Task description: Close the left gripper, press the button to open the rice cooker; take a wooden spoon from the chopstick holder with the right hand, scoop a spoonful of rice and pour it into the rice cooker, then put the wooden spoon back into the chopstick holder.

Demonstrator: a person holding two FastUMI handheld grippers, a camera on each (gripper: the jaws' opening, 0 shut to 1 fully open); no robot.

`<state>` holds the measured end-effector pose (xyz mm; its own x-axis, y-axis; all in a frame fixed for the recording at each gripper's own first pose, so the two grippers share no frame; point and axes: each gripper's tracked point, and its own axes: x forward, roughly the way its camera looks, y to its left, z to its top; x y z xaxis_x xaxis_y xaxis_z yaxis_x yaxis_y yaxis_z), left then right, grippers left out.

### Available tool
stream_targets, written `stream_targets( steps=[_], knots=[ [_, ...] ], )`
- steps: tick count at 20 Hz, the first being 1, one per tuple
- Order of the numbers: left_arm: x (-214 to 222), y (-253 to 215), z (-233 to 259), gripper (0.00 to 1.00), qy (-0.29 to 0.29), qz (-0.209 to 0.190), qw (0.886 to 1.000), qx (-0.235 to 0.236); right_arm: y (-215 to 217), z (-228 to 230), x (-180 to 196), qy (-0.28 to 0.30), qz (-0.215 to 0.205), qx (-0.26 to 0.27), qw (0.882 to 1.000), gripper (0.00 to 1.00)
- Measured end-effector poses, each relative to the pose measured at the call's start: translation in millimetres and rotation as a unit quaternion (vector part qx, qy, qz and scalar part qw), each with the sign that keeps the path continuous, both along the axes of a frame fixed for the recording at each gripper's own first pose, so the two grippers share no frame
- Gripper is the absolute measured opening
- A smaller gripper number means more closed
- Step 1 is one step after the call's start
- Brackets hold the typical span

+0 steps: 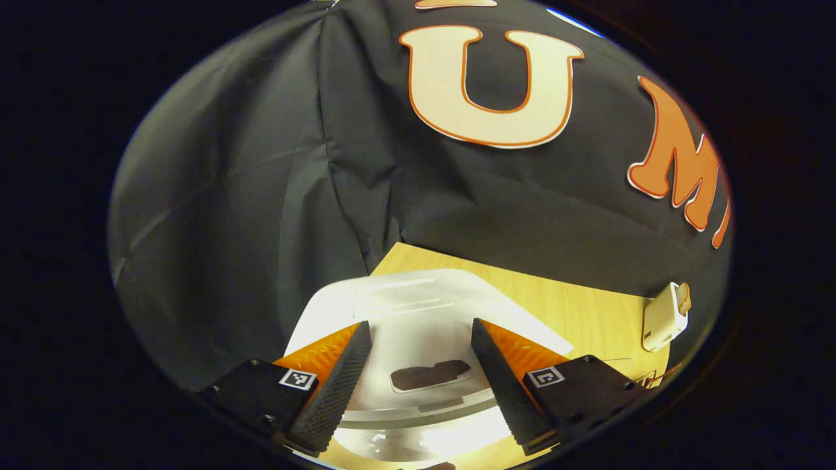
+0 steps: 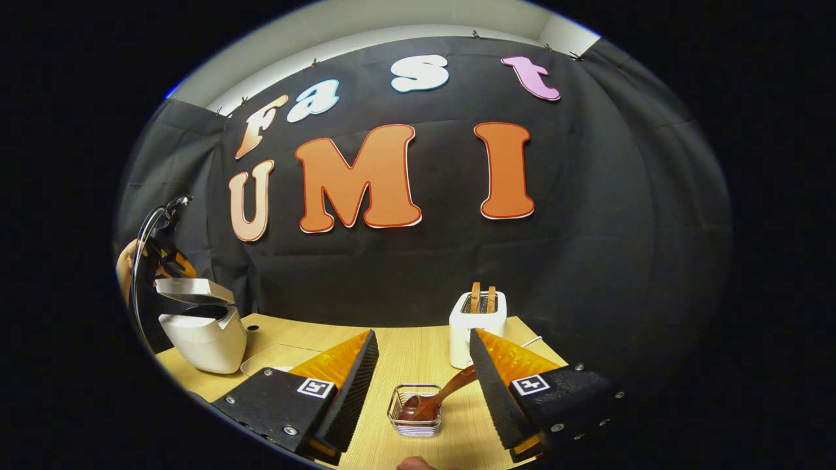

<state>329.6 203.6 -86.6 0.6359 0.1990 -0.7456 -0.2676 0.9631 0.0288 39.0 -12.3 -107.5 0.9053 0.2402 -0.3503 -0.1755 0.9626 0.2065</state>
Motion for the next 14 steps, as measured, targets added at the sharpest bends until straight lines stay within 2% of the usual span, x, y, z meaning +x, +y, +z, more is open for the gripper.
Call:
stream_targets(
  steps=[1,4,5,6,10,14],
  knots=[
    [-1,0,0,0.97,0.005,0.001,1.0,-0.002,1,0,-2,-0.001,0.003,0.001,1.0,0.84],
    [-3,-3,-11,0.97,0.03,-0.005,0.999,0.014,3,-4,-6,0.002,0.007,0.001,1.0,0.83],
    [-5,-5,-17,1.0,0.052,-0.004,0.998,0.019,4,-4,-6,0.001,0.008,0.002,1.0,0.83],
    [11,-5,3,0.99,0.027,-0.005,0.999,0.03,7,-6,-6,0.001,0.011,0.003,1.0,0.83],
    [24,-11,21,0.99,0.034,0.007,0.999,0.025,20,-12,-5,0.012,0.023,0.016,1.0,0.83],
    [25,-9,18,0.99,0.009,0.012,0.999,0.032,28,-14,-4,0.012,0.032,0.02,0.999,0.83]
  ],
)
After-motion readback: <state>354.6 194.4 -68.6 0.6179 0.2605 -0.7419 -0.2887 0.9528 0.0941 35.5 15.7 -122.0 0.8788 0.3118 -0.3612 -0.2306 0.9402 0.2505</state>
